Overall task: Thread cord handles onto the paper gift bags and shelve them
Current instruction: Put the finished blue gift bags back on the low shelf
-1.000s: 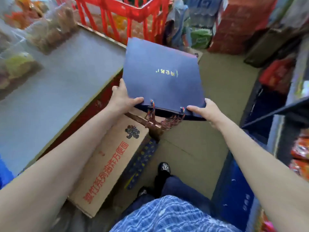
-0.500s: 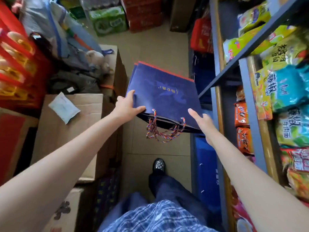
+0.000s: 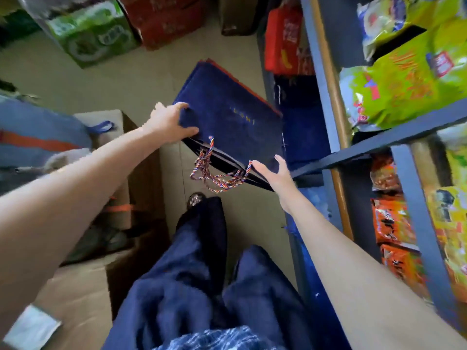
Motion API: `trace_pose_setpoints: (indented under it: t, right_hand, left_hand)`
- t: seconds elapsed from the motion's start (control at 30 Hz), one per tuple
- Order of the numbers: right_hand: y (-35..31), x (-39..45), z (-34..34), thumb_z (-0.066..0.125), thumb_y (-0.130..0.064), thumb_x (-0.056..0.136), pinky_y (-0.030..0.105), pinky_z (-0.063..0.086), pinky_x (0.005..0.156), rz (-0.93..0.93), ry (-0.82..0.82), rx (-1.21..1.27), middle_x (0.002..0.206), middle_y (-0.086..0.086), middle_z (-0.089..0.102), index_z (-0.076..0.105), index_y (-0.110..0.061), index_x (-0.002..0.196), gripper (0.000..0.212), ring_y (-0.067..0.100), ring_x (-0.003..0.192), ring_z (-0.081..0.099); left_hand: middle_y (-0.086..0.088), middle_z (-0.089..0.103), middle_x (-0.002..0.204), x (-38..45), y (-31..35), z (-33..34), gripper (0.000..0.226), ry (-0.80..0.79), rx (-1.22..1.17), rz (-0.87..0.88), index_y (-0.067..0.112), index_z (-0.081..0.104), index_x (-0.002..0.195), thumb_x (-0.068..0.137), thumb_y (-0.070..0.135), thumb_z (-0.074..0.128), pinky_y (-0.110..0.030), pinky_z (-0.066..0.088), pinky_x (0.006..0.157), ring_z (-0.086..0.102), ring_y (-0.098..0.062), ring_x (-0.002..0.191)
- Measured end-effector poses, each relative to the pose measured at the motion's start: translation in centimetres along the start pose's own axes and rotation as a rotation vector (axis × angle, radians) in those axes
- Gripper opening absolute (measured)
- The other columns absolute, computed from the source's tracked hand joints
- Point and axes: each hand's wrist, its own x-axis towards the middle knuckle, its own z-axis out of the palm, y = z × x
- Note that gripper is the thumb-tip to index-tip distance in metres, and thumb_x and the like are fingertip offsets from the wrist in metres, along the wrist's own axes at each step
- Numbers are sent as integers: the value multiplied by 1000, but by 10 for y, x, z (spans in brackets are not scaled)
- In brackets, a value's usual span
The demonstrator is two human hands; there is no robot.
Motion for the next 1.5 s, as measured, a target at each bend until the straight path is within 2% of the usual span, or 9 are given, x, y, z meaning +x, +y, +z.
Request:
trace_pose_setpoints:
  t: [0.13, 0.23, 0.37, 0.53, 0.63, 0.77, 0.97, 1.2, 1.5]
  right_hand:
    - [-8, 84, 11, 73, -33, 80, 20, 25, 98, 19, 68, 53, 151, -1, 25, 15, -24, 149, 91, 12, 135, 28]
    - [8, 159, 16, 78, -30, 75, 30, 25, 108, 39, 205, 10, 149, 10, 20, 9, -30, 149, 101, 22, 138, 25]
    - [46, 257, 1, 76, -29, 76, 32, 28, 100, 98, 503, -98, 139, 19, 27, 10, -27, 149, 98, 32, 130, 33]
    - [108, 349, -28, 75, -18, 78, 22, 29, 95, 119, 801, 8, 133, 23, 30, 14, -19, 149, 94, 32, 122, 39]
    - [132, 405, -39, 72, -21, 81, 31, 31, 101, 203, 954, 37, 132, 24, 31, 14, -20, 149, 89, 37, 121, 39]
    - [150, 459, -61, 66, -24, 85, 41, 33, 103, 517, 826, -48, 144, 24, 20, 10, -19, 148, 85, 39, 128, 33]
    - [161, 497, -66, 78, -28, 74, 48, 29, 107, 469, 666, -516, 154, 13, -8, 5, -27, 148, 104, 39, 135, 17]
    - [179, 520, -93, 82, -36, 68, 43, 33, 100, 403, 622, -818, 153, 7, 4, 5, -26, 148, 112, 34, 131, 21]
    - [176, 503, -85, 80, -37, 70, 50, 24, 109, 393, 640, -985, 155, 10, 0, -5, -24, 150, 117, 34, 137, 17]
  left_hand:
    - [-30, 51, 121, 137, 4, 8, 65, -103, 73, 85, 13, 37, 141, 85, 29, 66, -38, 34, 101, 37, -38, 123]
    - [-30, 47, 126, 237, 24, 41, 67, -187, 134, 205, 15, 37, 142, 84, 27, 67, -36, 37, 99, 40, -39, 122]
    - [-33, 44, 123, 355, 64, 123, 71, -269, 198, 440, 15, 37, 142, 81, 26, 70, -36, 39, 96, 45, -44, 113]
    - [-27, 32, 138, 439, 120, 242, 77, -323, 124, 688, 16, 32, 144, 80, 33, 71, -30, 27, 108, 33, -36, 129]
    - [-23, 24, 145, 472, 134, 303, 78, -285, -30, 651, 13, 19, 148, 86, 27, 64, -23, 22, 108, 29, -31, 134]
    - [-23, 14, 151, 478, 110, 400, 76, -443, -149, 447, 2, 10, 148, 91, 24, 56, -28, 19, 111, 21, -32, 139]
    - [-7, 28, 150, 461, 81, 463, 85, -680, -388, 273, 22, -11, 148, 90, 2, 48, -31, 35, 101, 39, -23, 128]
    - [-4, 27, 152, 493, 92, 464, 76, -665, -323, 324, 26, 3, 150, 91, 1, 44, -19, 37, 78, 38, -22, 130]
    - [-8, 39, 144, 471, 66, 436, 62, -600, -326, 264, 15, 21, 147, 93, 2, 46, -22, 35, 96, 38, -23, 132]
